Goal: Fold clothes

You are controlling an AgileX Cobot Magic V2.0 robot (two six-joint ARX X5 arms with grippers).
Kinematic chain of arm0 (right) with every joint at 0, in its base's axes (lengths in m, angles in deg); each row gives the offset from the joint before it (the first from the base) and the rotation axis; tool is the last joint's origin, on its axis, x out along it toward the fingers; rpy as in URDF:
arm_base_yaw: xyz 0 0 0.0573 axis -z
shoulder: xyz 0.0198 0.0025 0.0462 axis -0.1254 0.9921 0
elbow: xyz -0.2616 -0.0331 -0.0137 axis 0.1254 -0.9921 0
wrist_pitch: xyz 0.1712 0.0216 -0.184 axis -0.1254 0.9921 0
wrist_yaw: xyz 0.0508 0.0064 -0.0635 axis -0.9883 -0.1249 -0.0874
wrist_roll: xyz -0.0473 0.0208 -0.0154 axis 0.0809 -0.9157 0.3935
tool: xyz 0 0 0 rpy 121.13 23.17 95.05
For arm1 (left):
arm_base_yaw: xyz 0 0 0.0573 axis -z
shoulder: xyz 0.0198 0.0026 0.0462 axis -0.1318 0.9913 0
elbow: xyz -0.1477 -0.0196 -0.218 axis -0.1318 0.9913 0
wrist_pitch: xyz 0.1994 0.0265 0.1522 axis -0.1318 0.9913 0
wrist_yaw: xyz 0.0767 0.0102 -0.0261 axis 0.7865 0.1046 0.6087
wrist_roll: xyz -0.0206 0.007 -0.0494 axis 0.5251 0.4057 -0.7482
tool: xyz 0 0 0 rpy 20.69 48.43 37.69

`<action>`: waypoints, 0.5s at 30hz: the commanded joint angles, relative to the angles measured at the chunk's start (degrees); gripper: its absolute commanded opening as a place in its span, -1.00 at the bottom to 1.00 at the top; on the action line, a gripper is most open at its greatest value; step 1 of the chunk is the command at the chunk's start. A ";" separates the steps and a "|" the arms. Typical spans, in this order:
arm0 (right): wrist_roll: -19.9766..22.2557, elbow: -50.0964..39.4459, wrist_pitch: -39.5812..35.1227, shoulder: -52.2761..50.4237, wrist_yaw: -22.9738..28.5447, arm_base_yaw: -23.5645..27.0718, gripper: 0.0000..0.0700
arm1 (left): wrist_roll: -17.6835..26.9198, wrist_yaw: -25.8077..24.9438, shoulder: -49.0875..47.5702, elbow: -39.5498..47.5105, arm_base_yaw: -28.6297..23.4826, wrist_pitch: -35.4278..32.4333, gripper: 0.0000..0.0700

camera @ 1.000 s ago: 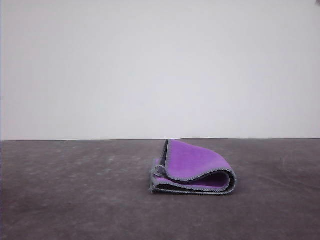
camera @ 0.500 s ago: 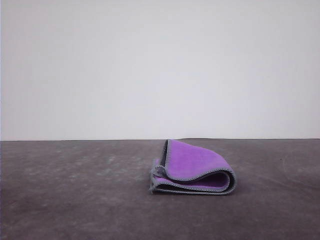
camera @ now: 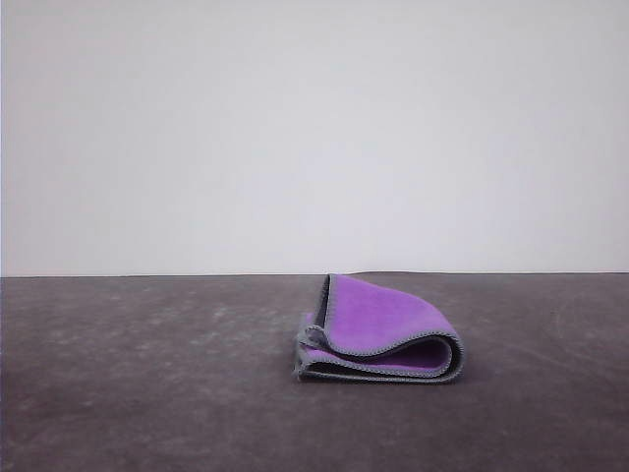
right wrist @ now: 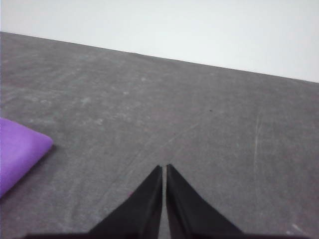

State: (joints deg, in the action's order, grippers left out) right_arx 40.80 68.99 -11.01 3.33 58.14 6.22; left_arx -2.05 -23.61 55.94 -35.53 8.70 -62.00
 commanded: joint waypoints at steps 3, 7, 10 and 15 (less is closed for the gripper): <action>-1.73 -1.98 -0.48 -0.15 1.65 0.49 -0.98 | -0.43 0.28 -0.11 1.07 -0.09 0.22 -0.98; -3.23 -4.08 -1.76 -0.15 2.92 0.47 -0.98 | -0.43 0.28 -0.11 1.07 -0.09 0.22 -0.98; -4.12 -4.36 -2.57 -0.15 3.19 0.53 -0.98 | -0.43 0.28 -0.11 1.07 -0.09 0.24 -0.98; -6.32 -4.37 -2.55 -0.15 5.37 0.51 -0.98 | -0.43 0.28 -0.11 1.07 -0.09 0.22 -0.98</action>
State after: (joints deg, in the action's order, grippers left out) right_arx 36.17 65.11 -13.21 3.33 63.12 6.62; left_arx -2.44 -23.61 55.94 -35.50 8.70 -62.03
